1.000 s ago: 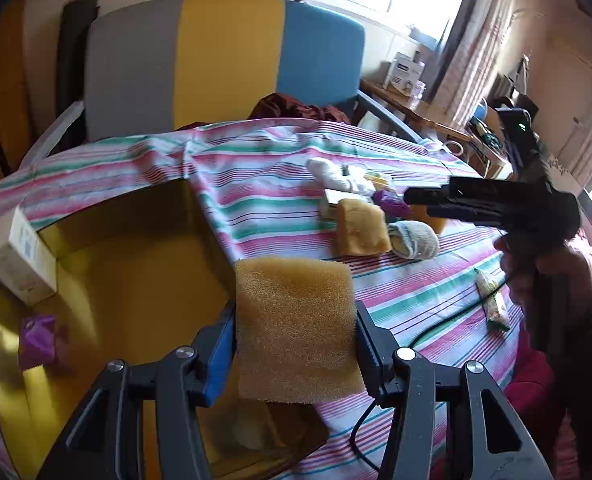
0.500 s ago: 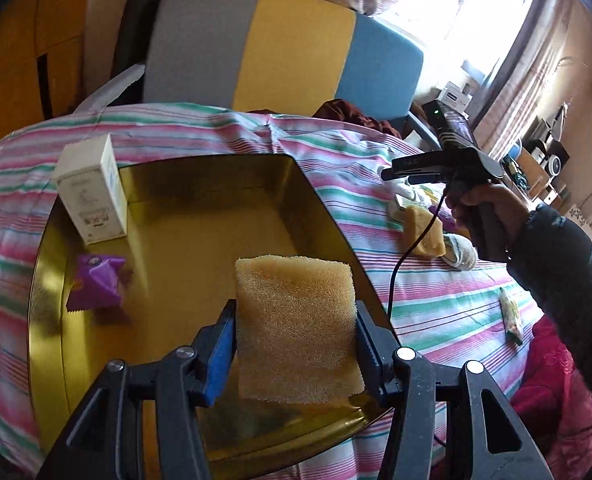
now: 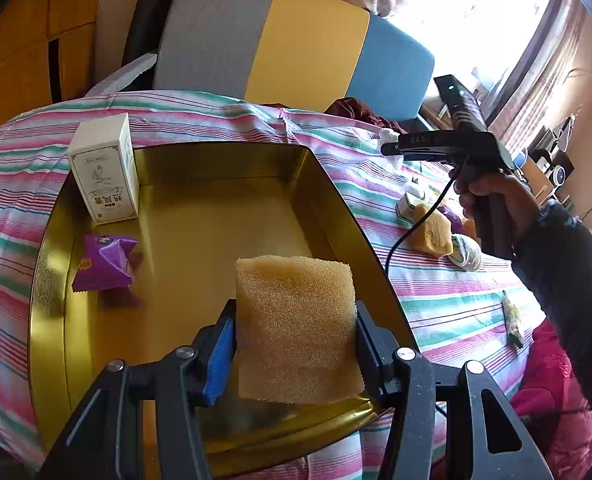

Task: Organize objects
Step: 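Carry the yellow sponge to the tray while the right tool grasps the plastic-wrapped bundle, then release the sponge in the tray while the right tool drops the wrapped bundle beside it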

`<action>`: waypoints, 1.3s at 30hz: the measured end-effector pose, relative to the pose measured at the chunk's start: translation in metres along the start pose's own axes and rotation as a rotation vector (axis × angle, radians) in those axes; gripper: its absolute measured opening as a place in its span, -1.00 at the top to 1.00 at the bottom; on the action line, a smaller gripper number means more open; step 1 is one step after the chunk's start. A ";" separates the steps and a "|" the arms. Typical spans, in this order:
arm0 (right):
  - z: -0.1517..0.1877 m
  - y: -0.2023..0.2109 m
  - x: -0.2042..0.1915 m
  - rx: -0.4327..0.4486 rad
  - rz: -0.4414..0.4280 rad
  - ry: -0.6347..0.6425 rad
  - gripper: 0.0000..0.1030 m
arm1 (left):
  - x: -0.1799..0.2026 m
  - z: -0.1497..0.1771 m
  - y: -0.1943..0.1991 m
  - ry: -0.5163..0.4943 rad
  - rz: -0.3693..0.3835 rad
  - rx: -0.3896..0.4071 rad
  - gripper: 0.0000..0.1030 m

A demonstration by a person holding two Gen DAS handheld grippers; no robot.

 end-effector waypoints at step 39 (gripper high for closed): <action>0.142 0.084 -0.023 0.060 -0.164 0.001 0.22 | -0.111 0.023 0.033 0.039 -0.389 -0.009 -0.12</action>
Point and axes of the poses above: each gripper's, at about its wrist camera, not at the fingertips, and y roughly against the way its jaws point, x to its right, z to its underside, the point moved 7 cm from there along -y, roughly the way its jaws point, and after that the axes turned 12 degrees about z, right-handed, at the moved point
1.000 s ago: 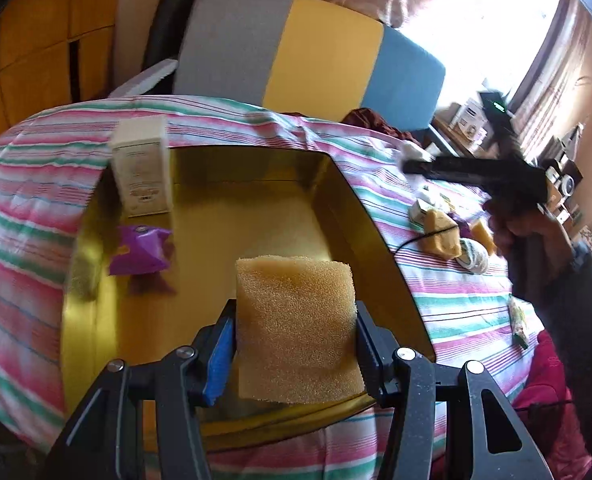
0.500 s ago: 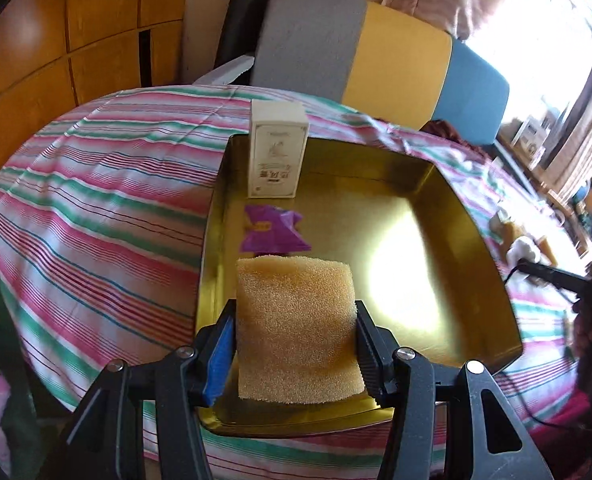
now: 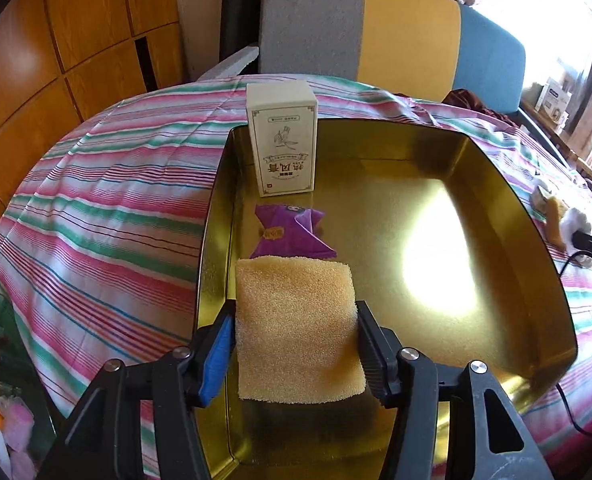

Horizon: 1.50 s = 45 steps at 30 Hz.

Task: Organize objects
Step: 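Release the sponge in the tray while the right tool drops the wrapped bundle beside it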

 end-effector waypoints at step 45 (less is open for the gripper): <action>0.025 0.029 -0.227 -0.061 -0.299 0.326 0.22 | -0.052 0.016 0.086 0.139 -0.064 0.232 -0.37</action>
Point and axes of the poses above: each gripper's, at about its wrist camera, not at the fingertips, and y roughly against the way its jaws point, x to its right, z to its underside, the point moved 7 cm from there along -y, roughly the way its jaws point, and after that the axes turned 12 degrees about z, right-handed, at the moved point
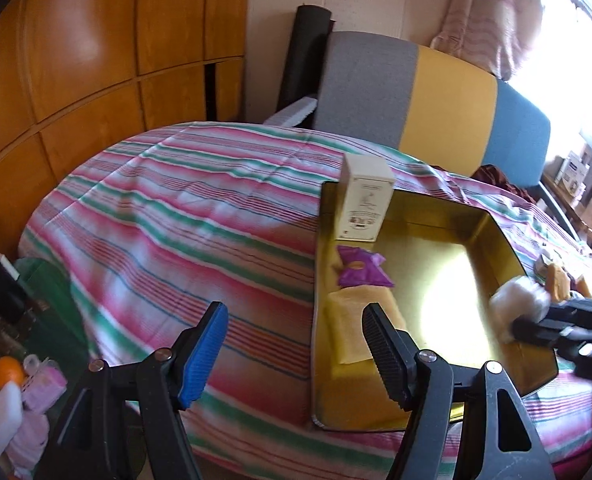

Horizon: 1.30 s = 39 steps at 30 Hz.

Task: Organize objects
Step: 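Release the sponge in the tray while the right tool drops the wrapped bundle beside it, then move the left tool back to the items and grasp another yellow sponge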

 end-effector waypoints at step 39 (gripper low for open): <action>0.033 0.032 0.088 0.020 0.069 -0.284 -0.29 | 0.031 -0.004 0.007 -0.073 0.006 0.036 -0.60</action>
Point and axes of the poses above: each gripper's, at about its wrist camera, not at the fingertips, and y roughly against the way its jaws point, x to its right, z to its underside, the point moved 7 cm from there along -y, roughly the way its jaws point, and after that the axes turned 12 degrees about z, right-handed, at the moved point
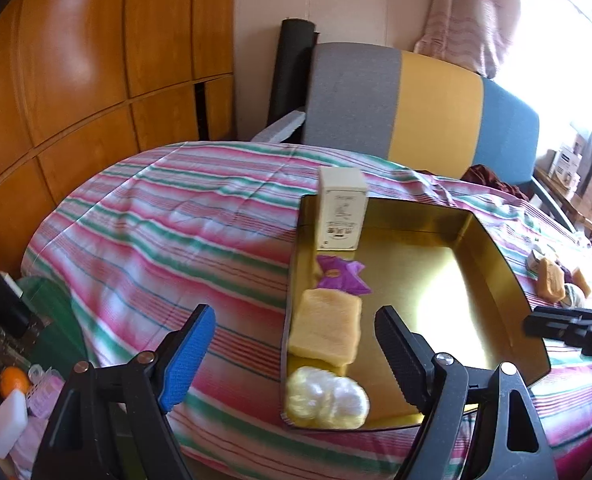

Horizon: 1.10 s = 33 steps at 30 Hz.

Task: Organize objects
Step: 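Move the left tool back to the items and grasp another yellow sponge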

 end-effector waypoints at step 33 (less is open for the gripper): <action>0.055 0.082 0.332 0.129 0.356 -0.896 -0.29 | 0.339 -0.026 -0.118 -0.426 0.454 -0.224 -0.60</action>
Point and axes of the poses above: each gripper's, at about its wrist camera, not at the fingertips, and y roughly against the way its jaws point, x to its right, z to its underside, the point moved 7 cm from there along -y, roughly the way its jaws point, and after that the axes turned 12 degrees about z, right-handed, at the moved point
